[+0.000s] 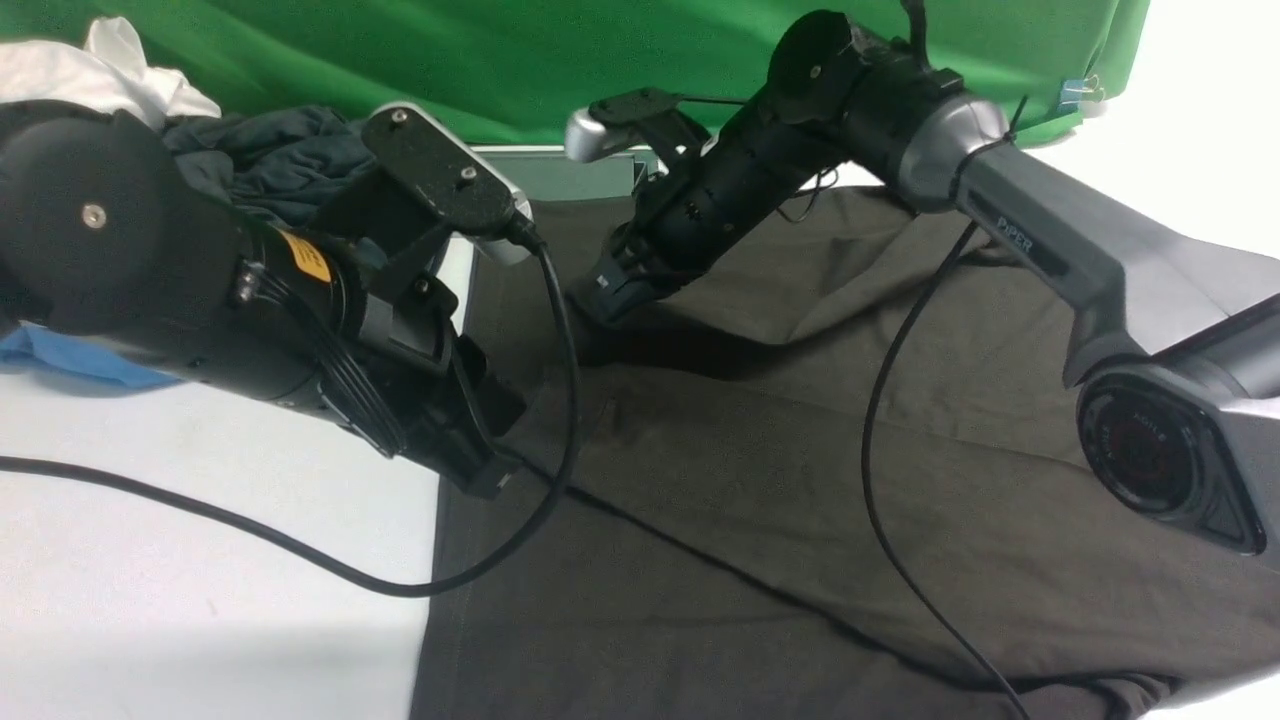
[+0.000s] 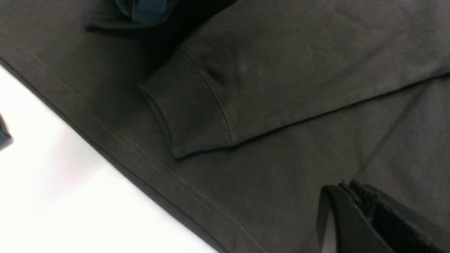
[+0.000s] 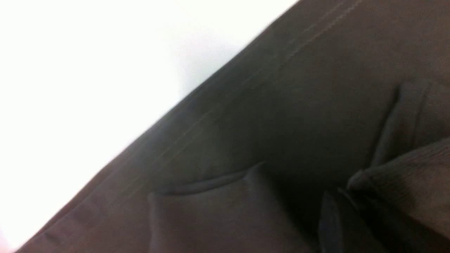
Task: Fold a long-sleeved shirt on a white desktop.
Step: 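Fold the left side of the dark shirt inward over its body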
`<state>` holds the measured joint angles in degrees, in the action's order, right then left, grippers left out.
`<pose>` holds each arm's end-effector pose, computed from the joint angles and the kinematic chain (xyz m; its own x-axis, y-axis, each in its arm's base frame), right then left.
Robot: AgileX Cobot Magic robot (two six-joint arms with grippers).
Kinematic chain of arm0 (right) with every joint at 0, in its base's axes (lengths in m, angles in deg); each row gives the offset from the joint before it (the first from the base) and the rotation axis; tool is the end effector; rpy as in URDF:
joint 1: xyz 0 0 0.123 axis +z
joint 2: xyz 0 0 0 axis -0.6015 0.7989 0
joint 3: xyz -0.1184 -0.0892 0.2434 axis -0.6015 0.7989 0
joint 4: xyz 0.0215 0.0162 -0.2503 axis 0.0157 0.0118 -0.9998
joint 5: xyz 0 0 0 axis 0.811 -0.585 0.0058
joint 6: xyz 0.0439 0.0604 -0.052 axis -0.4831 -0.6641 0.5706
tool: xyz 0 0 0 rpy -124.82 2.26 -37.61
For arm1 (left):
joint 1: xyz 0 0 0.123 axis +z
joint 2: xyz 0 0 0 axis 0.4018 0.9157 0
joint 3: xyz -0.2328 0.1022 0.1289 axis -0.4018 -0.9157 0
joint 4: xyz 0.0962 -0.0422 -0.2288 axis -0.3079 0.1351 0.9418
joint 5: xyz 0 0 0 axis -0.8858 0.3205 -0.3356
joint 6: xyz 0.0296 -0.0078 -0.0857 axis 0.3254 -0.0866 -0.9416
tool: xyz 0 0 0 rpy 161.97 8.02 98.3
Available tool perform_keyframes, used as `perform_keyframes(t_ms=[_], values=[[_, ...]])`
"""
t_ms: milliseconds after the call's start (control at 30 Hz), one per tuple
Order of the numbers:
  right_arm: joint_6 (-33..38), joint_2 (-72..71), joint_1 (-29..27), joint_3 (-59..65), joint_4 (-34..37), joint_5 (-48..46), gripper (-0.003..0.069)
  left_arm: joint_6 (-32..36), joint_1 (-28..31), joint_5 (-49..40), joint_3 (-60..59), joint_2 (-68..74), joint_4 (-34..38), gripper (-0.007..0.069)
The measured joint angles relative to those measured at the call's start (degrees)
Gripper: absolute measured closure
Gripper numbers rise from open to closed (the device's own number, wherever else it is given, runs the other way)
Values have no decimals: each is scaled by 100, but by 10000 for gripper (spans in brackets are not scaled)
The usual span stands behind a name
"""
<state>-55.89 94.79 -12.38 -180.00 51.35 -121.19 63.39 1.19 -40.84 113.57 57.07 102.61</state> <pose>0.4691 0.2665 0.1848 -0.6503 -0.5597 -0.5136 -0.7538 0.5594 0.3448 0.2409 -0.1188 0.2933 -0.5319 0.6247 -0.5717 0.7315 0.6791 0.0614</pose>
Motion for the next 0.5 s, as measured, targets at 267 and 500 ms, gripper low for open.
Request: perform_keyframes(t_ms=[267, 500], values=[[-129, 0, 141, 0, -19, -190, 574, 0, 0, -19, 0, 0, 0, 606], [-776, -4, 330, 0, -13, -271, 395, 0, 0, -72, 0, 0, 0, 606]])
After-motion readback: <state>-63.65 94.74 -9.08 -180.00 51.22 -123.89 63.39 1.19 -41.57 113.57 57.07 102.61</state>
